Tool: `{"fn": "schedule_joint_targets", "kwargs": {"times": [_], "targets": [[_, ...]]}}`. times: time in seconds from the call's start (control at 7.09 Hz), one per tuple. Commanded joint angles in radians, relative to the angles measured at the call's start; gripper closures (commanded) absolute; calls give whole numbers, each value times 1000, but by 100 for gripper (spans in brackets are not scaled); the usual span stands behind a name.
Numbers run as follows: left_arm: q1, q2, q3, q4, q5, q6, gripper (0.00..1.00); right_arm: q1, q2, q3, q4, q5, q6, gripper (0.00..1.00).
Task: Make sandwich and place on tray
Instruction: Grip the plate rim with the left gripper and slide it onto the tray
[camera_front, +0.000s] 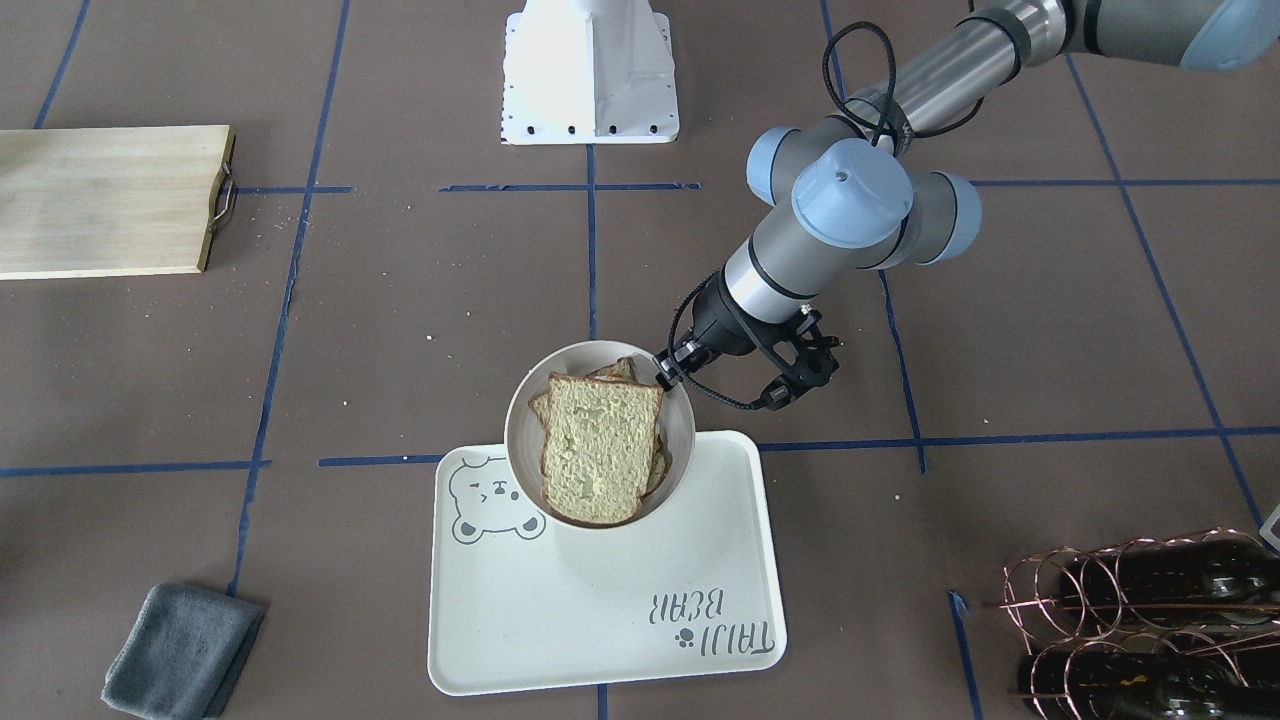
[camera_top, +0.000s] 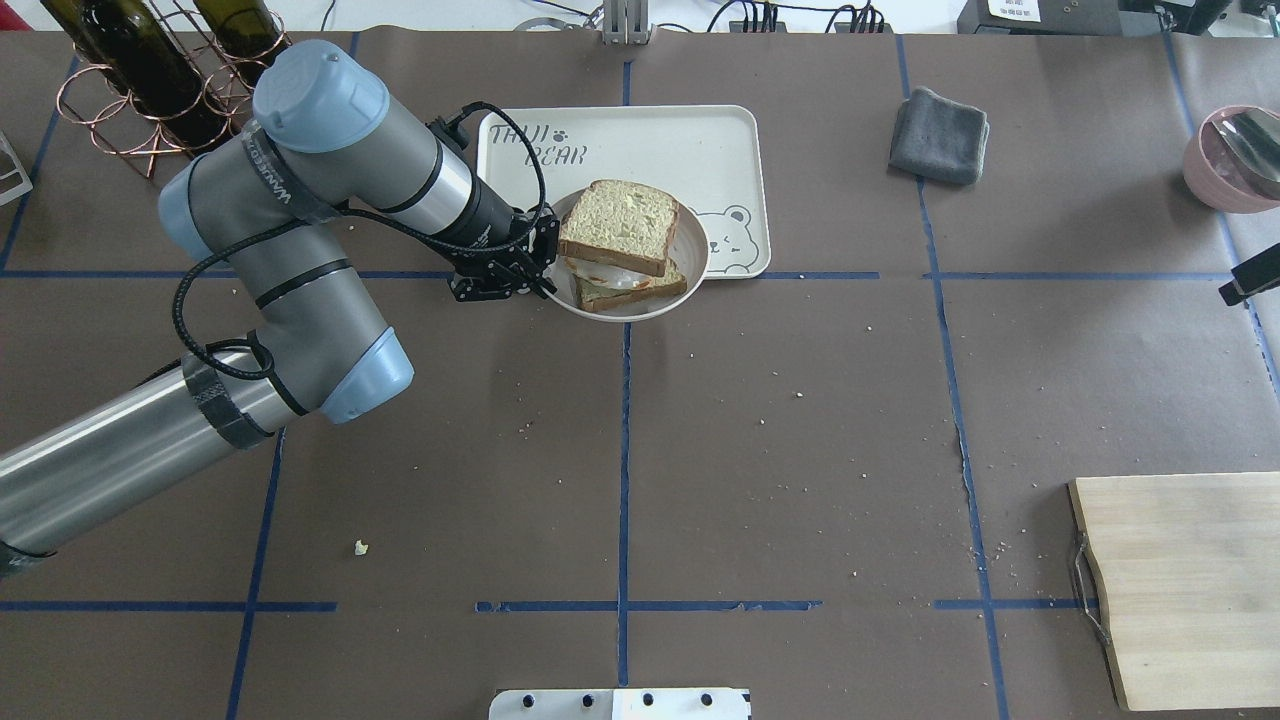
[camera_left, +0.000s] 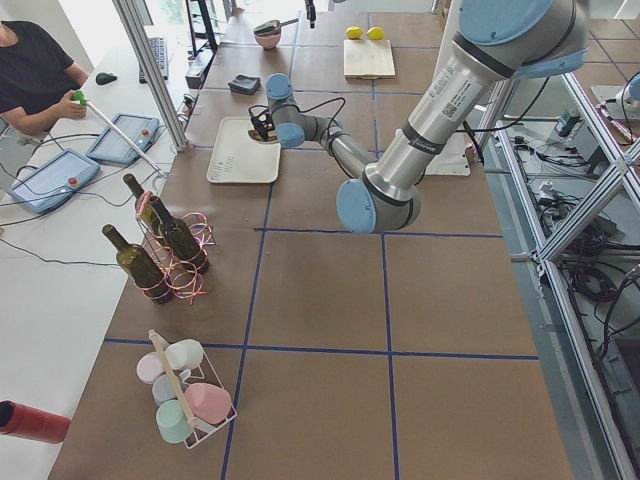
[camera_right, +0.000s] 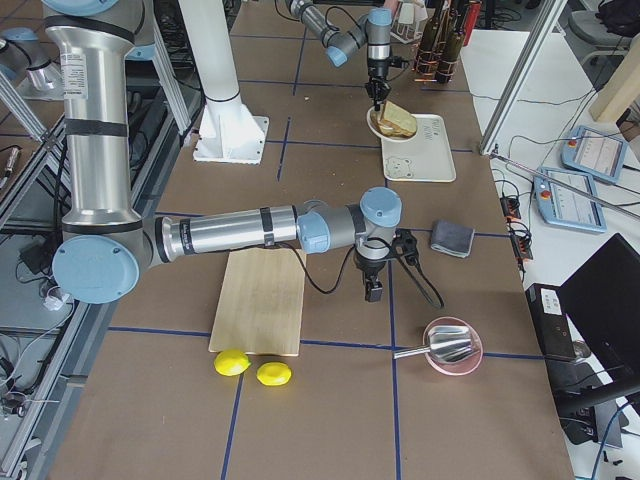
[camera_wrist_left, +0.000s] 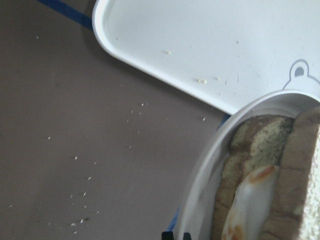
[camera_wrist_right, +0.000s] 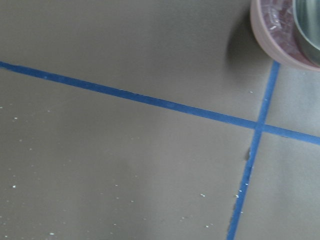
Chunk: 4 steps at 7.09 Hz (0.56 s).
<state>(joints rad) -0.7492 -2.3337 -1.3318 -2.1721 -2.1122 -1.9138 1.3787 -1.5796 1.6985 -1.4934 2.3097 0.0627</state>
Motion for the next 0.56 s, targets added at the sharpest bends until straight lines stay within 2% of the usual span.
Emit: {"fn": "schedule_joint_targets", "kwargs": {"times": [0.0, 0.28, 0.42], "targets": [[1, -70, 168, -148, 165, -171, 100, 56, -19, -17, 10, -10, -15, 0], [13, -111, 282, -199, 193, -175, 100, 80, -22, -14, 15, -9, -14, 0], [39, -113, 296, -215, 211, -172, 100, 88, -25, -4, 15, -7, -12, 0]]}}
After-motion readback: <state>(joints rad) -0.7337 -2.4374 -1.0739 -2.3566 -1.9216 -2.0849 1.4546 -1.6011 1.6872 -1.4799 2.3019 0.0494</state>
